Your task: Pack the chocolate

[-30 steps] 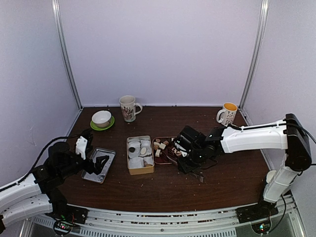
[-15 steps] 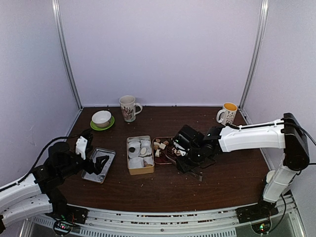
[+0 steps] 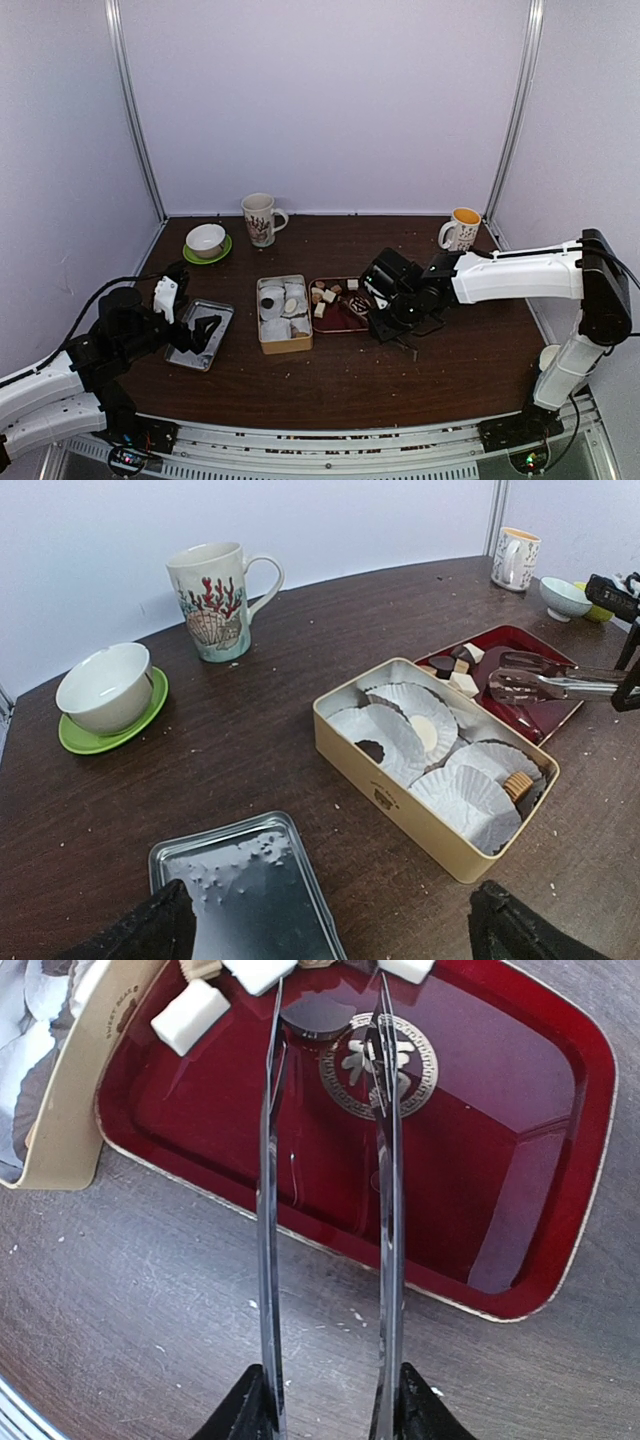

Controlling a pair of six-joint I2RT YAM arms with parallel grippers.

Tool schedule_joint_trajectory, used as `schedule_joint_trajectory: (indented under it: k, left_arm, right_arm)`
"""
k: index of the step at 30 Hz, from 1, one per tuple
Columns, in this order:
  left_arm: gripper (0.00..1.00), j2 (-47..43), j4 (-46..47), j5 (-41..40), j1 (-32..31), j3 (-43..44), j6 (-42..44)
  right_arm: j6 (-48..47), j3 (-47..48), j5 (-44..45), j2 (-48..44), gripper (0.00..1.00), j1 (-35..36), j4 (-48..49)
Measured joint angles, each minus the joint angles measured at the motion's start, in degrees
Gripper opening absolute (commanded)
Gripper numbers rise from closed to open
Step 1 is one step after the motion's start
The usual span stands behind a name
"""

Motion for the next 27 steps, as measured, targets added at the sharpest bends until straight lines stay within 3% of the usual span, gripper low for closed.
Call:
schedule_joint_trajectory:
  k: [27]
  left_arm:
    - [0.98,0.0,0.02,0.0,0.0,0.0,0.0]
  right_arm:
    - [0.83,0.33,-1.09,1.6,0.46,-0.44,0.37]
